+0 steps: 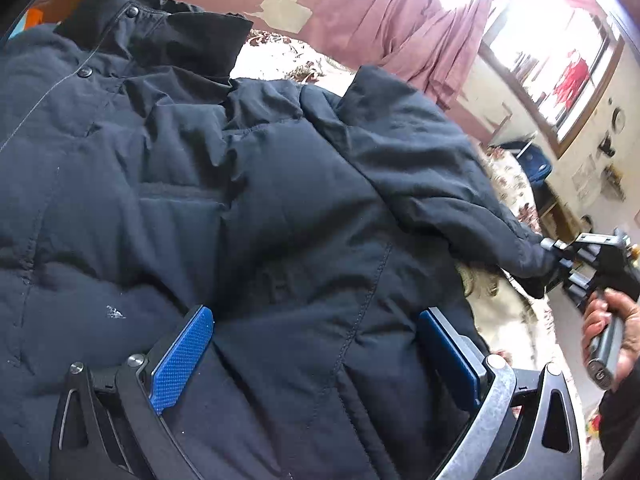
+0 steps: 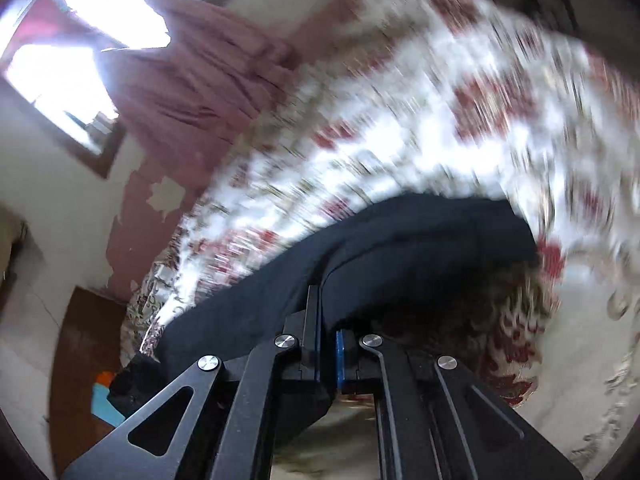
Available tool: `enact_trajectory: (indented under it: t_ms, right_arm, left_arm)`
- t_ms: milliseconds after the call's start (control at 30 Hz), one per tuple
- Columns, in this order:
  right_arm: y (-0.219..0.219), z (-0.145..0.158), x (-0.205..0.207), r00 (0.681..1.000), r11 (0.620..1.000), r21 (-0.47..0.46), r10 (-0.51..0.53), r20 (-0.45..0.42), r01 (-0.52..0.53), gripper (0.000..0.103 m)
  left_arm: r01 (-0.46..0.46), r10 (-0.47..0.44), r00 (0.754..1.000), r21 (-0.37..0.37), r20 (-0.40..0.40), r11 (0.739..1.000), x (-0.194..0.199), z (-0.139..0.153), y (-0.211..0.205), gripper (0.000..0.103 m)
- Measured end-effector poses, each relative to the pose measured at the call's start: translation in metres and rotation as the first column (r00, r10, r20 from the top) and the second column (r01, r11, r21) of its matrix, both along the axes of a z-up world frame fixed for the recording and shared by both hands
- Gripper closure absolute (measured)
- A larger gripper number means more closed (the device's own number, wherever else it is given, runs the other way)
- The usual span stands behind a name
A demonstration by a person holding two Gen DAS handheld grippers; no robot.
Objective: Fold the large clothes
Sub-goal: 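Carry the held sleeve across the jacket body with the right gripper and release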
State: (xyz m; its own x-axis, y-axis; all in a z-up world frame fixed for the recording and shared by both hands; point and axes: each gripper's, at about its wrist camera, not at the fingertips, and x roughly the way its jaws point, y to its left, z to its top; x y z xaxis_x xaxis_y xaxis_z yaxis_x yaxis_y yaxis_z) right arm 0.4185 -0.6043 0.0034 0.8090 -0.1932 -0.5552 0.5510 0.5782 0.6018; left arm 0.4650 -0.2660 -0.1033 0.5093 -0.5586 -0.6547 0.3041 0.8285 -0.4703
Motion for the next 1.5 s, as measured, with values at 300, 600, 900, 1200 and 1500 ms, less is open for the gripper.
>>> enact_trajectory:
  t_ms: [300,600,900,1200,1500]
  right_arm:
    - [0.130,0.138,-0.015,0.976,0.867,-0.477,0.202,0.077,-0.141,0.098]
    - [0.359,0.163,0.004,0.806,0.432,-0.806,0.585,-0.091,-0.405,0.098]
    - [0.509,0.070,0.012,0.586,0.107,-0.744,0.693,-0.421,-0.660,0.098]
    - [0.504,-0.024,-0.012,0.322,0.020,-0.475,0.760,-0.564,-0.880,0.045]
    - [0.427,-0.022,-0.097,0.290,0.106,-0.368,0.823,-0.489,-0.924,0.038]
  left_arm:
    - [-0.117,0.102,0.992,-0.253,-0.073,0.960,-0.023,0.042,0.086,0.000]
    - [-0.264,0.276,0.958,-0.132,0.081,0.955,-0.063,0.105,0.227,0.000]
    - [-0.448,0.479,0.874,-0.245,0.084,0.860,-0.095,0.090,0.361,0.000]
    - [-0.414,0.465,0.885,-0.424,0.018,0.805,-0.081,0.042,0.398,0.000]
    - [-0.299,0.363,0.922,-0.351,0.133,0.888,-0.081,0.052,0.363,0.000]
